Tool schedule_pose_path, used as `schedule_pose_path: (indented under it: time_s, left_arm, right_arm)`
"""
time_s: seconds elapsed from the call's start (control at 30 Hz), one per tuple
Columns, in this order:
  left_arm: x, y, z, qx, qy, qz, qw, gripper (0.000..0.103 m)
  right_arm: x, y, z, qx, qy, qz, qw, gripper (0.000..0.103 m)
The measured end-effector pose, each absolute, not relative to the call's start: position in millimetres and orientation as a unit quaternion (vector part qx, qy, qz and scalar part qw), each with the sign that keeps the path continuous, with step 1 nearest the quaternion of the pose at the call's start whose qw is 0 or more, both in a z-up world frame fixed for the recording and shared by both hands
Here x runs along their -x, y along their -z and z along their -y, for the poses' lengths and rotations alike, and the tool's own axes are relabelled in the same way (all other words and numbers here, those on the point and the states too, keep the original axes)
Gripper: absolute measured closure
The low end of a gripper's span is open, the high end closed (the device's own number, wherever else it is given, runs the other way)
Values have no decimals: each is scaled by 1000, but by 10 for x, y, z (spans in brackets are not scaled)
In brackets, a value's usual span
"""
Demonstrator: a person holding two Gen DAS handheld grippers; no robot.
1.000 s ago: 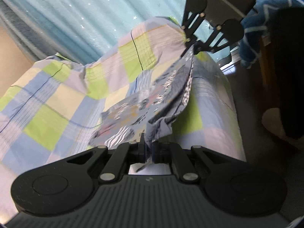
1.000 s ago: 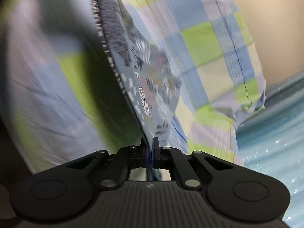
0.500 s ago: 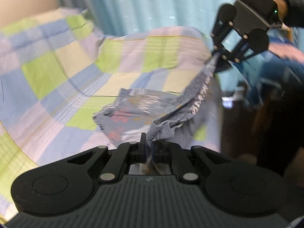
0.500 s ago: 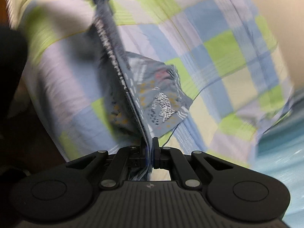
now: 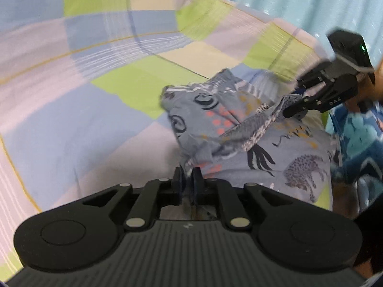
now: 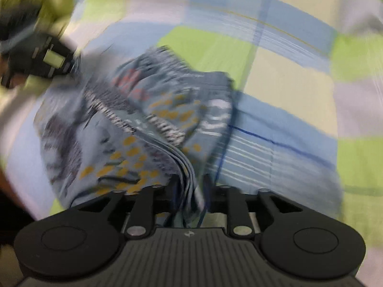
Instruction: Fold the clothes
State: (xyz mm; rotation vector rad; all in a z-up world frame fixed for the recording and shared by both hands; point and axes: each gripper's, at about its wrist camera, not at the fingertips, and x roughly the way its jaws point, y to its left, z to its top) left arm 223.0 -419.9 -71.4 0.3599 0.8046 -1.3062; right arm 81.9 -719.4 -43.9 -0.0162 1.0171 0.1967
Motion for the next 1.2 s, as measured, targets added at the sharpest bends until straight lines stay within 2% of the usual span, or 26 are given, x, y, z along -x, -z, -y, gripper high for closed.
schedule_pose_path:
  time_s: [0.1, 0.27, 0.5, 0.67, 0.8, 0.87, 0.9, 0.93, 1.2]
  left_arm:
    - [-2278, 727, 4178, -126, 560, -386, 723, 91]
    - [-2209, 718, 4172, -109, 525, -399, 744, 91]
    - [-2115, 641, 4265, -119, 493, -411, 757, 91]
    - [-2212, 704, 4314, -106, 518, -404, 747, 84]
    - [-2297, 795, 4277, -76, 545, -395, 736, 84]
    - [-2293, 805, 4226, -69, 552, -387, 735, 92]
    - [-2283, 807, 4195, -66, 554, -383, 736, 98]
    - [-2256, 801, 4159, -64, 557, -377, 737, 100]
    - [-2108, 647, 4007, -54, 571, -324, 752, 102]
  right_arm:
    - [-582, 420, 7491, -102, -48, -419, 901, 56]
    - [-8, 457, 7807, -246, 15, -325, 913, 56]
    - [396, 770, 7911, -310, 0, -303, 901, 55]
    - [258, 994, 7797, -332, -31, -302, 893, 55]
    - [167, 1148, 7860, -390, -32, -259, 883, 56]
    - [138, 1216, 7908, -421, -31, -242, 873, 71]
    - [130, 1239, 7913, -431, -32, -239, 870, 92]
    - [126, 1256, 7911, -439, -34, -237, 866, 97]
    - [225, 884, 7790, -364, -18, -231, 902, 100]
